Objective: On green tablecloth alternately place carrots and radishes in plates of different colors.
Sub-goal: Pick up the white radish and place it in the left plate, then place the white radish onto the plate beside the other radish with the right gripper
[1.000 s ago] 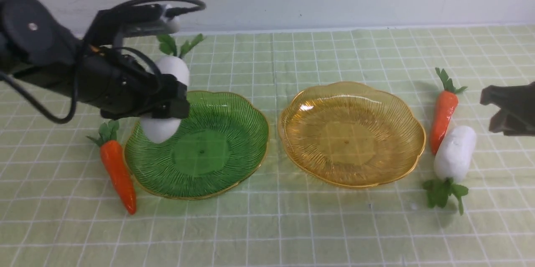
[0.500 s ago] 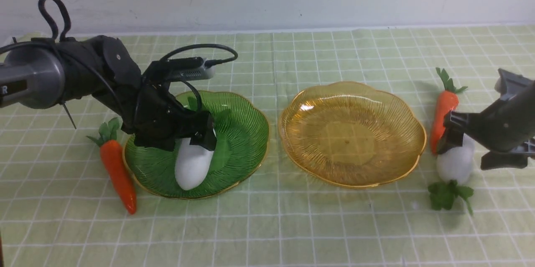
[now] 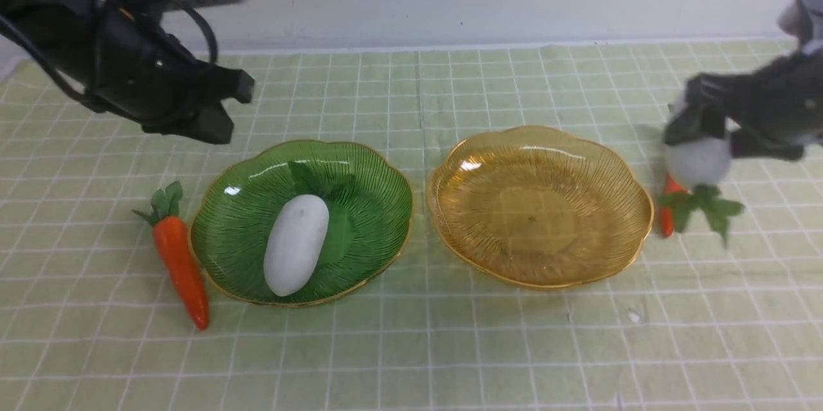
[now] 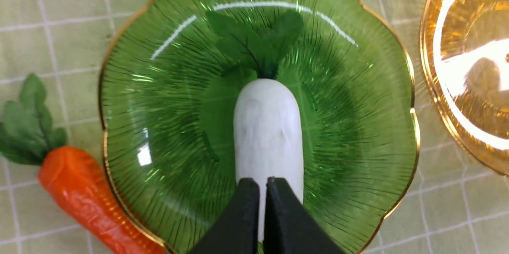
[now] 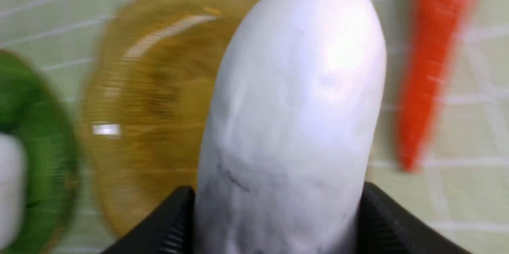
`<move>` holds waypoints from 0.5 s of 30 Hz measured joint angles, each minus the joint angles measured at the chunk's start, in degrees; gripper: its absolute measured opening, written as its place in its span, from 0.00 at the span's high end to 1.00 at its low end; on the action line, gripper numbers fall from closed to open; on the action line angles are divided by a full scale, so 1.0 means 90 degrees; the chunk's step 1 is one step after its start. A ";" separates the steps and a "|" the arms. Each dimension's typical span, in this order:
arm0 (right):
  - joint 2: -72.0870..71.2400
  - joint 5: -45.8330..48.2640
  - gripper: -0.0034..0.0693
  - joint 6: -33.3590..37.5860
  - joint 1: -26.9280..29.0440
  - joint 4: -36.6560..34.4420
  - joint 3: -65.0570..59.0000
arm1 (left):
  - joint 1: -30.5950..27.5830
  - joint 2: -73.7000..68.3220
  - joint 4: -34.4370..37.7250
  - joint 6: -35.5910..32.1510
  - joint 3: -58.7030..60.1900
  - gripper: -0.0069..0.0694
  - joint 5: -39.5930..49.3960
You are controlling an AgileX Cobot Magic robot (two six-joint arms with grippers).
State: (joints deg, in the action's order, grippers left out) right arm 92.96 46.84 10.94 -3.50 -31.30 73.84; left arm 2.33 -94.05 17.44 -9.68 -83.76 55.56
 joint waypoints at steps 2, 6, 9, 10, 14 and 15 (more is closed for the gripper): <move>0.0011 -0.0209 0.33 0.0360 -0.0466 -0.0523 0.0105 | -0.0291 0.0318 0.0220 0.0000 0.0266 0.92 -0.0036; 0.0731 -0.0536 0.33 0.0873 -0.1845 -0.1327 0.0746 | -0.0945 0.0750 0.0652 -0.0006 0.1166 0.92 -0.0337; 0.1369 -0.0569 0.33 0.0913 -0.2322 -0.1397 0.1377 | -0.1243 0.0811 0.0770 -0.0006 0.1620 0.92 -0.0422; 0.1596 -0.0573 0.33 0.0913 -0.2444 -0.1408 0.1589 | -0.1317 0.0817 0.0786 -0.0006 0.1722 0.92 -0.0430; 0.2911 -0.0363 0.33 0.0926 -0.2821 -0.1414 0.2831 | -0.1743 0.0817 0.0792 0.0043 0.2177 0.92 -0.0444; 0.3248 -0.0213 0.33 0.0893 -0.2827 -0.1429 0.3160 | -0.1750 0.0817 0.0792 0.0043 0.2188 0.92 -0.0444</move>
State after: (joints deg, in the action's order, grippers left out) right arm 122.19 44.92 18.97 -28.94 -44.16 102.28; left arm -13.42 -86.71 24.57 -9.30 -64.07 51.57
